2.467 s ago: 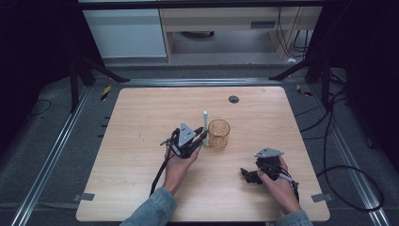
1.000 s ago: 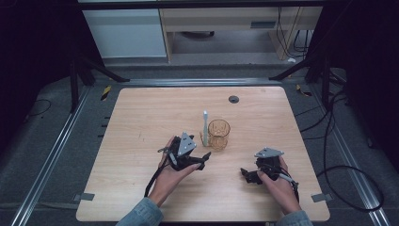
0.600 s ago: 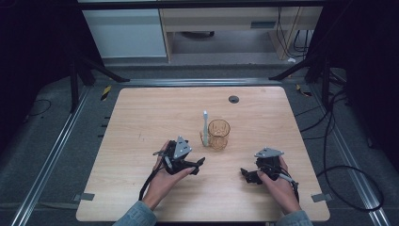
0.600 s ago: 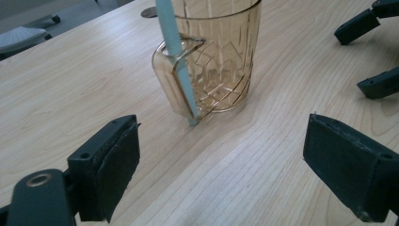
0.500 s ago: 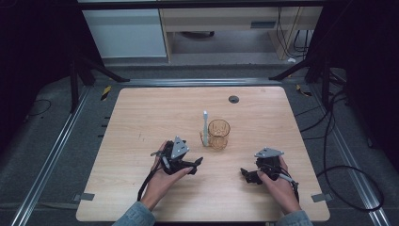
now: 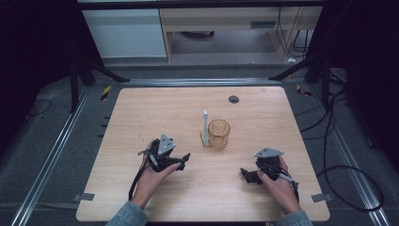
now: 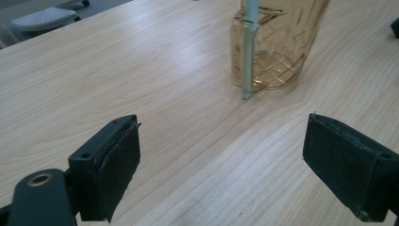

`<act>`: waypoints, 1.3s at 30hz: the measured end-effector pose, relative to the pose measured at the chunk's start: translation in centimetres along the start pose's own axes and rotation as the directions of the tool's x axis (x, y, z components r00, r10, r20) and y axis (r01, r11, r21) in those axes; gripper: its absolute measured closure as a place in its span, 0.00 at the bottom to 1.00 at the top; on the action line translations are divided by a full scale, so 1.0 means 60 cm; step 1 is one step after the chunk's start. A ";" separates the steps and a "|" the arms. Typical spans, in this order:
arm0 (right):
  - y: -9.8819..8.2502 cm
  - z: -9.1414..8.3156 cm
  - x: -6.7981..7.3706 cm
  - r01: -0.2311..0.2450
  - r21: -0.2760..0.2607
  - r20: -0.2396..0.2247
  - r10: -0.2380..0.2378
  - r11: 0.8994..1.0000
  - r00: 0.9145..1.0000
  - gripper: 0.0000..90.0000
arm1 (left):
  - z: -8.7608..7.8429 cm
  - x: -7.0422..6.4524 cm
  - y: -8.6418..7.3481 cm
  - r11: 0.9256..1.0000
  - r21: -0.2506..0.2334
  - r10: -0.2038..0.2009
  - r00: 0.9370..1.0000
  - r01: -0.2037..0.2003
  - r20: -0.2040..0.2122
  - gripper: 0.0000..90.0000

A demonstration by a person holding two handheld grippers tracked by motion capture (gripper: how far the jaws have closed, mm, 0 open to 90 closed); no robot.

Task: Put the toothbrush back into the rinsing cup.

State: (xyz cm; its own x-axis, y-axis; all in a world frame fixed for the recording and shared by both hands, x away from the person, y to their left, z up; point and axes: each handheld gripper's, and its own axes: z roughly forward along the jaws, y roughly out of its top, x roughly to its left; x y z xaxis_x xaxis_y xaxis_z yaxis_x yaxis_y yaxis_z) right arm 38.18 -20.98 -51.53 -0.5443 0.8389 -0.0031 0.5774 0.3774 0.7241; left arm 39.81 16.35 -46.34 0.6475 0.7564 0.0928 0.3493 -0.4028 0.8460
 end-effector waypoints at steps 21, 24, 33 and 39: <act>0.000 0.000 0.000 0.003 0.000 0.001 -0.003 1.000 1.000 0.00 | -0.029 0.139 -0.077 0.978 0.089 -0.170 0.969 0.188 -0.180 0.07; 0.000 0.000 0.000 0.003 0.000 0.000 -0.003 1.000 1.000 0.00 | -0.034 0.152 -0.083 0.974 0.090 -0.187 0.962 0.208 -0.198 0.07; 0.000 0.000 0.000 0.004 0.000 0.001 -0.004 1.000 1.000 0.00 | -0.042 0.188 -0.105 0.965 0.125 -0.190 0.946 0.229 -0.264 0.07; 0.000 0.000 0.000 0.003 0.000 0.001 -0.003 1.000 1.000 0.00 | -0.040 0.203 -0.115 0.959 0.126 -0.214 0.937 0.255 -0.275 0.07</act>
State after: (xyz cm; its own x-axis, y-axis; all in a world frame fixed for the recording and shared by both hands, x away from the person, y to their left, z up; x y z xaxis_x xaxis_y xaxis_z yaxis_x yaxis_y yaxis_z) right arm 38.16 -20.99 -51.53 -0.5455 0.8381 -0.0054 0.5761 0.3796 0.7239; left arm 43.68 29.56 -49.78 0.3459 0.9369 0.0508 0.5853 -0.2578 0.7687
